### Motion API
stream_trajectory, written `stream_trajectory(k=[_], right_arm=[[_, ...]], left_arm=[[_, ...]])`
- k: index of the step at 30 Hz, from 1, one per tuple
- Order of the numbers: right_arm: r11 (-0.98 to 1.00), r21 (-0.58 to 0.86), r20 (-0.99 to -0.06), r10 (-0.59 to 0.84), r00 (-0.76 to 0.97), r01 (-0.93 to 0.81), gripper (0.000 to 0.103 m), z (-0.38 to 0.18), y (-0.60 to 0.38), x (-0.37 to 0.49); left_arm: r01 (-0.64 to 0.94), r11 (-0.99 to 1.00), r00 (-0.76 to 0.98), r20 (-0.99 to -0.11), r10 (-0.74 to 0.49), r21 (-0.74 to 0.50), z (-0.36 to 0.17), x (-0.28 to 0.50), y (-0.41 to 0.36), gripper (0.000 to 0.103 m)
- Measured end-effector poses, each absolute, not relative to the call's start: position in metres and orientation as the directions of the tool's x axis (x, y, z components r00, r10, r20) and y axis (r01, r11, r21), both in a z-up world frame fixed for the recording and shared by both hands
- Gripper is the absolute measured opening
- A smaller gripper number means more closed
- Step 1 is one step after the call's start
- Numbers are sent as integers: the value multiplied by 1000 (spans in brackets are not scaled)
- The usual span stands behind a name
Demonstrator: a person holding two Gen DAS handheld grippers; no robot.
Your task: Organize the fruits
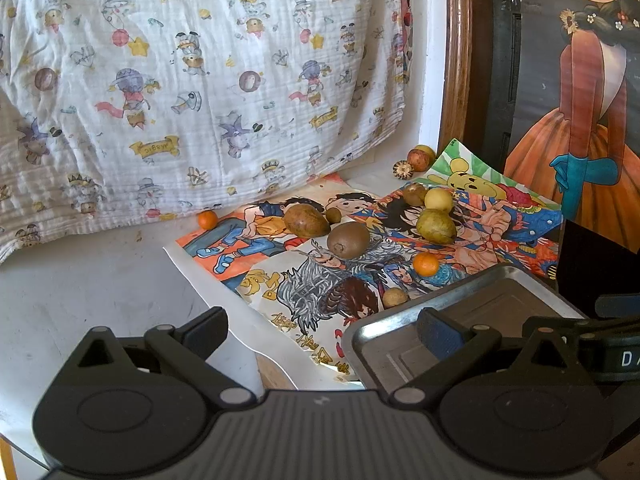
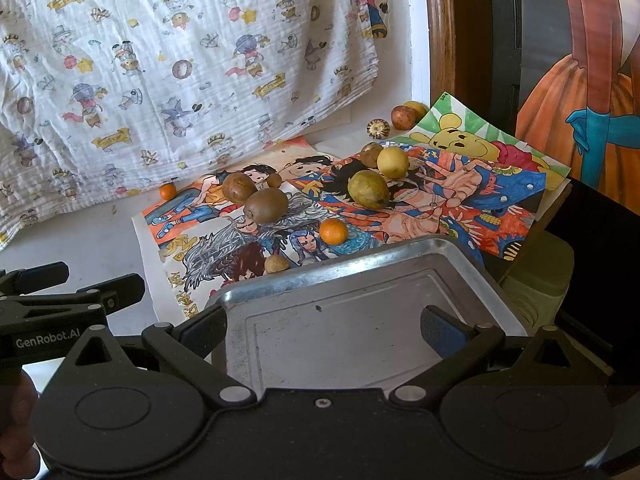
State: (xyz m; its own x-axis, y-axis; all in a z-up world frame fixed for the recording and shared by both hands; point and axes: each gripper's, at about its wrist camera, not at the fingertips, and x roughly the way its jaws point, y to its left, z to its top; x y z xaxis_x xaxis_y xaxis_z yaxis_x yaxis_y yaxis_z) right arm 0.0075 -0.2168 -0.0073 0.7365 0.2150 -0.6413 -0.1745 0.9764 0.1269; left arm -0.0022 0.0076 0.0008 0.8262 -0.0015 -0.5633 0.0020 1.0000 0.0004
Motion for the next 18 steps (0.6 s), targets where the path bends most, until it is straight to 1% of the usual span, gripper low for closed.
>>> stream_trajectory(k=[18], right_arm=[[976,128,-641,217,736,-176,103,-7,-216,7]], left_arm=[[2,1000,827,-562,-1,1,-1,-2,6,103]])
